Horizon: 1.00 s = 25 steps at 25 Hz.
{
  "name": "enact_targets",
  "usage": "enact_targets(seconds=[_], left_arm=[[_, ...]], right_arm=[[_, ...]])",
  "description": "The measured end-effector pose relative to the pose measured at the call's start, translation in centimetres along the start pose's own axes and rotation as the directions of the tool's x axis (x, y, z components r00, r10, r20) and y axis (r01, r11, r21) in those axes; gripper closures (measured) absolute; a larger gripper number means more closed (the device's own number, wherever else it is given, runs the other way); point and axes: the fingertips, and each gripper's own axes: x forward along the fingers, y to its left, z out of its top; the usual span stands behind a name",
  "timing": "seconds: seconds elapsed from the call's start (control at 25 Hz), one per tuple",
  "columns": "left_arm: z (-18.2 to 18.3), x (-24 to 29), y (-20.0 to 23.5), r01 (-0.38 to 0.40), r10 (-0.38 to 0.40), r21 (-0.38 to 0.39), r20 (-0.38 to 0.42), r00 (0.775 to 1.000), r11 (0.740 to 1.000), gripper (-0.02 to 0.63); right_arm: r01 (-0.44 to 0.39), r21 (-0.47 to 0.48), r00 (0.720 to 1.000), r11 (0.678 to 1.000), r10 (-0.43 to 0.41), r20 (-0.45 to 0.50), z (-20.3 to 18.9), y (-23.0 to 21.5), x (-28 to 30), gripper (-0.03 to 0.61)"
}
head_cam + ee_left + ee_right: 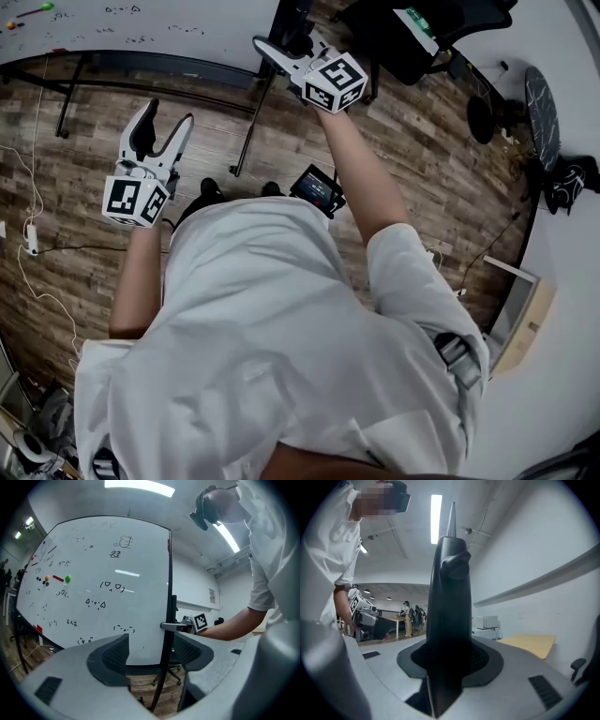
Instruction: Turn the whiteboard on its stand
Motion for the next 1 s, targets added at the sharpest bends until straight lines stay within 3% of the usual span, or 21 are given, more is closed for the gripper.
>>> enact_targets(seconds=[0.44,1.0], left_arm=[[0.9,0.6,-1.5,0.011,-0.011,0.002,-0.006,1.000,1.000,0.307],[0.6,1.3,-8.0,-0.020,0.020,-0.012,-0.001,1.000,1.000,0.307]], right_arm=[[0.006,0.003,1.000,1.000,-0.006,-0.009,0.0,-0.5,-0.4,0.430],[-0.016,-0.003,1.000,1.000,0.016,-0.007,0.5,-1.0,-4.2,0.430]])
